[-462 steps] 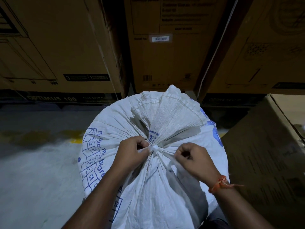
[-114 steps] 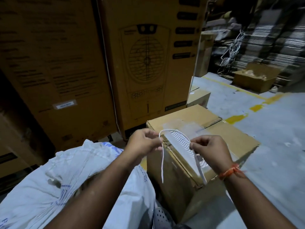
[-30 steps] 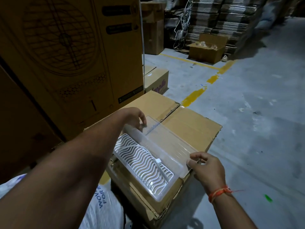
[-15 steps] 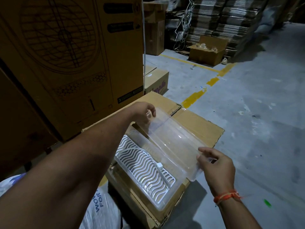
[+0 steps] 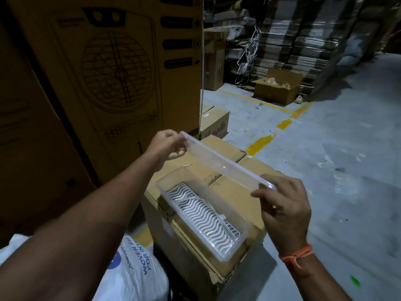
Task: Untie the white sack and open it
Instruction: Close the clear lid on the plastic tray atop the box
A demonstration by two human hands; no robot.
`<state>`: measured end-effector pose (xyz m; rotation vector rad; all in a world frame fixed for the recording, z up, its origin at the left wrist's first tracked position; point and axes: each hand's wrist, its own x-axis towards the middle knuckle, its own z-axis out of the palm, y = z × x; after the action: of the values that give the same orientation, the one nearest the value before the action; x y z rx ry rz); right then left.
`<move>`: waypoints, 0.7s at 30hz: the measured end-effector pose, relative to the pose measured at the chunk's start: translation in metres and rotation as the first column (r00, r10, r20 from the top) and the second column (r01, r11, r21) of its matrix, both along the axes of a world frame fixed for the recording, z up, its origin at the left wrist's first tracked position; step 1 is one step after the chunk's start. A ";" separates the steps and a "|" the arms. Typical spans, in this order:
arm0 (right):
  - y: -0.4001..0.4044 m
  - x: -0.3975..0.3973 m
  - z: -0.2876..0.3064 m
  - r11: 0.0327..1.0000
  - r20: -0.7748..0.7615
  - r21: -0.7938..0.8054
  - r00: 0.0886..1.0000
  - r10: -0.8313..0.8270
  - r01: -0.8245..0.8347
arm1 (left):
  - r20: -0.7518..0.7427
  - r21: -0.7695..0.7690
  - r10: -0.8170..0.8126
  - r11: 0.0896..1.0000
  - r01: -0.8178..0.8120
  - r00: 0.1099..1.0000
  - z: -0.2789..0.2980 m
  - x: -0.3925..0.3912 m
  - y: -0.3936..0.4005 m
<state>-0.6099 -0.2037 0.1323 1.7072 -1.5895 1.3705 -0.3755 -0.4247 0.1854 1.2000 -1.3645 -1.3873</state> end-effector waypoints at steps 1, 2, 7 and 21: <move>0.005 0.008 0.000 1.000 -0.059 -0.015 0.998 0.020 -0.020 | -0.095 0.077 0.032 0.997 -0.025 0.995 0.003 0.008 0.006; 0.009 0.016 0.000 0.999 -0.104 -0.023 0.994 0.034 -0.037 | -0.166 0.143 0.066 0.989 -0.042 0.984 0.005 0.015 0.012; 0.034 0.050 0.000 0.991 -0.219 0.010 0.967 0.131 -0.132 | -0.036 0.169 0.151 0.975 -0.143 0.988 0.004 0.037 0.037; 0.080 0.073 0.002 0.812 0.616 0.536 0.765 -0.188 -0.232 | -0.077 0.289 0.084 0.955 -0.058 0.993 -0.010 0.066 0.076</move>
<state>-0.5370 -0.1240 0.1343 1.6303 -2.6308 1.7248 -0.3099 -0.3490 0.1758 1.3428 -1.0726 -1.6064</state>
